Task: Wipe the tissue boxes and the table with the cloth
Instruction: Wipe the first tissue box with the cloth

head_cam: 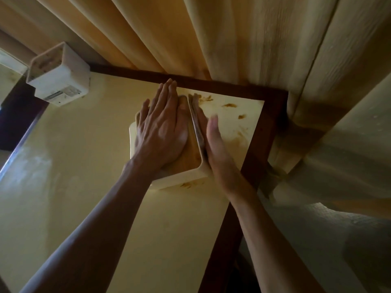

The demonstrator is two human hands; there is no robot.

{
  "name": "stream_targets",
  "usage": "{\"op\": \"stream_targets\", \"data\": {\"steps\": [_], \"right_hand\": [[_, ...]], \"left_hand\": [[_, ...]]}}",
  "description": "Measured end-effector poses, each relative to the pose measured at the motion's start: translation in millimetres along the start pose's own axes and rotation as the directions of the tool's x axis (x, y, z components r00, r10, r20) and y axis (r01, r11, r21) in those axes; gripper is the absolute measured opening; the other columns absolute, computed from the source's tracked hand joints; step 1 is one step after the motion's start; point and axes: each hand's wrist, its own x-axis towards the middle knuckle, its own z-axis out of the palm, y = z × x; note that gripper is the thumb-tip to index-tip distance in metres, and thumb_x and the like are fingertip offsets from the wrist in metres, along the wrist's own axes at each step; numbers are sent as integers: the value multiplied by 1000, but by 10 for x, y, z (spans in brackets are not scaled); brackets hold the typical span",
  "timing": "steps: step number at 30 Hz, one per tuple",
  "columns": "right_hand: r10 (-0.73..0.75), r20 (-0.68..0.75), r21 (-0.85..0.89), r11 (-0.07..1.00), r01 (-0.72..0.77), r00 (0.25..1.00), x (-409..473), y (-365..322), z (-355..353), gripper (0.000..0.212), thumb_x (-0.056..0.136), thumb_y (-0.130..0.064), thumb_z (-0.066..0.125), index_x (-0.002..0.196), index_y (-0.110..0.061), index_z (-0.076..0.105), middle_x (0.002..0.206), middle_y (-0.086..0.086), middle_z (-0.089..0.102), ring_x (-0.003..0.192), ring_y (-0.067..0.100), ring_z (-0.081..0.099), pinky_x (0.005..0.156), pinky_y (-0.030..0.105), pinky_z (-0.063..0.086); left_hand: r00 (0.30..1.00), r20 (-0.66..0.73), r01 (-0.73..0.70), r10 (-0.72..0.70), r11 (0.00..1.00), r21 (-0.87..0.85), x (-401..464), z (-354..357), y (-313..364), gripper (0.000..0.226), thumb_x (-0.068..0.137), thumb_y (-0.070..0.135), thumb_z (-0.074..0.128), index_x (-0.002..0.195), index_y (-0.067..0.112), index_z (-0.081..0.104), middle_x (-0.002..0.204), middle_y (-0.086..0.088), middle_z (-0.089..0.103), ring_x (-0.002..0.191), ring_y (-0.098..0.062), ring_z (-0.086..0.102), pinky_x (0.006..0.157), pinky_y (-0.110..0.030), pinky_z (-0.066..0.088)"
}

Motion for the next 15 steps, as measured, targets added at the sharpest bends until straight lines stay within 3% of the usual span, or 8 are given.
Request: {"op": "stream_targets", "data": {"steps": [1,2,4,6,10,12,15], "right_hand": [[80,-45,-1,997,-80,996,-83,-8,45,55,100,-60,13,154,-45,14,130,-57,31,127,-34,25,105,-3,24],[80,-69,-36,996,-82,994,-118,17,75,56,100,-60,13,154,-47,14,139,-53,31,132,-32,22,108,0,23],[23,-73,-14,1000,-24,997,-380,158,151,74,94,-76,17,161,-43,11,163,-33,18,147,-17,14,117,8,21],[77,-77,-4,997,-77,994,-533,230,204,90,83,-92,23,159,-48,7,166,-31,9,150,-14,9,117,7,20],[21,-96,-3,1000,-21,995,-583,294,277,91,84,-91,27,160,-46,4,165,-29,15,153,-4,13,120,19,19],[-8,-135,-52,999,1,991,-447,302,243,90,86,-89,25,162,-43,8,161,-20,27,150,3,24,123,34,18],[0,-120,-66,998,-8,993,-140,210,151,95,86,-87,22,163,-34,13,169,-12,19,155,7,18,127,50,19]], "left_hand": [[1000,-7,13,-13,1000,7,1,8,6,60,108,48,16,163,24,9,169,10,5,154,-1,-1,127,-39,1],[1000,-2,16,-16,1000,2,7,22,-3,60,109,48,16,163,24,9,169,11,5,154,0,-2,127,-38,0],[1000,14,17,-17,1000,-6,3,39,-25,59,109,48,17,163,24,9,169,12,4,153,1,-2,127,-36,-1],[1000,-4,9,-9,1000,-5,-1,46,-43,61,108,49,15,162,24,9,169,12,5,153,0,-2,127,-37,0],[1000,-13,-16,16,1000,-4,6,59,-58,64,105,52,11,162,24,8,169,11,5,153,0,-1,127,-38,1],[999,-16,-27,27,1000,1,5,77,-66,63,106,52,12,162,24,9,169,12,5,153,1,-1,127,-37,1],[997,-56,-55,57,998,31,17,86,-79,65,105,51,12,162,20,14,169,8,10,155,-4,4,127,-42,7]]}}
